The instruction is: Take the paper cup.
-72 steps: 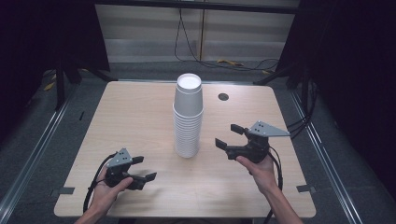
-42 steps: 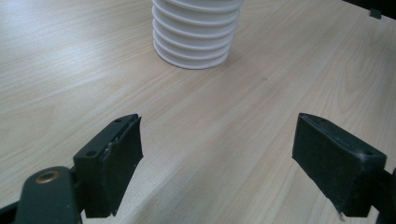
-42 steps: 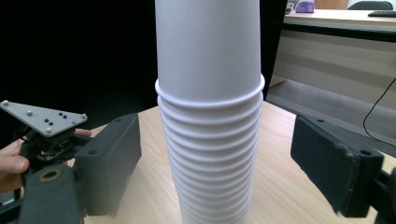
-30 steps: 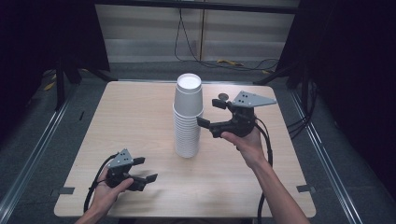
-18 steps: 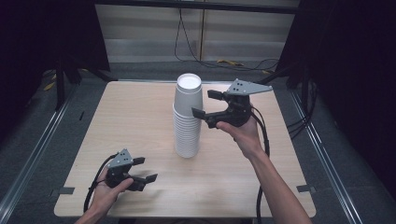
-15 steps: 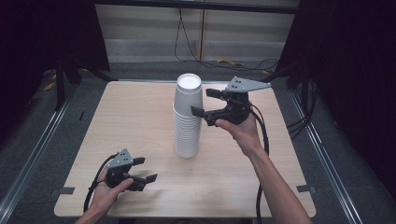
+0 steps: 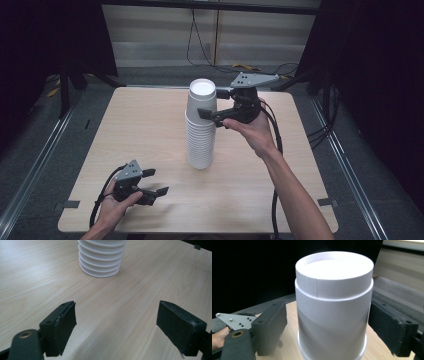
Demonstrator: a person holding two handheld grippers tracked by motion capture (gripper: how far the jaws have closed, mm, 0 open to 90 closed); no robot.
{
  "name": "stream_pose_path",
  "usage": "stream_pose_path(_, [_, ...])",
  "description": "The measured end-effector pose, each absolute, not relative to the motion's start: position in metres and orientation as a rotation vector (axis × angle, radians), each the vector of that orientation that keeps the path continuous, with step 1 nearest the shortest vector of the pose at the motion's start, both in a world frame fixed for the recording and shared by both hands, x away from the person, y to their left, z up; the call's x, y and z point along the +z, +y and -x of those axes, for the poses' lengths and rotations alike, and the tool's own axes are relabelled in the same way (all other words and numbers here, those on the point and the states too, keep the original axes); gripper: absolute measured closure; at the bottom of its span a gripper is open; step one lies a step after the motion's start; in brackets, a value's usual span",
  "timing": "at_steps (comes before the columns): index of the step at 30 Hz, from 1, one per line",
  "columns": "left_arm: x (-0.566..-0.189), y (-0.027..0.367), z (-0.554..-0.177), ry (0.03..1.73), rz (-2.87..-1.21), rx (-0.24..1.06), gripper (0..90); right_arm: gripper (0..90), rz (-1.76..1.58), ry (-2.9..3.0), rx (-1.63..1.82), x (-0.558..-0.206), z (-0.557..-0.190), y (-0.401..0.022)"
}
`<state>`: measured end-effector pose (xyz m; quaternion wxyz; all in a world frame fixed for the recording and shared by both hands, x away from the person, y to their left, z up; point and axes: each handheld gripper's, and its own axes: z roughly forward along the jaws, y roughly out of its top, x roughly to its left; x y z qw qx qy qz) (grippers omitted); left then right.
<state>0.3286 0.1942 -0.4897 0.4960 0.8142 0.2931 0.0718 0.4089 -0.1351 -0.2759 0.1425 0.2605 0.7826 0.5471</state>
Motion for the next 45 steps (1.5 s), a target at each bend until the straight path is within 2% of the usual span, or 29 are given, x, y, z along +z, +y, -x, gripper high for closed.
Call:
stream_pose_path(14, [-0.49, 0.193, -0.329, 0.705, -1.964, 0.169, 15.9, 13.8, -0.747, 2.324, 1.491, -0.269, -0.422, -0.121])
stream_pose_path(20, [-0.489, 0.193, -0.328, 0.685, -1.967, 0.167, 15.9, 16.9, -0.741, 2.321, 1.481, -0.267, -0.426, -0.12])
stream_pose_path(45, [-0.49, 0.192, -0.329, 0.687, -1.973, 0.161, 15.9, 19.3, -0.714, 2.39, 1.397, -0.26, -0.432, -0.11])
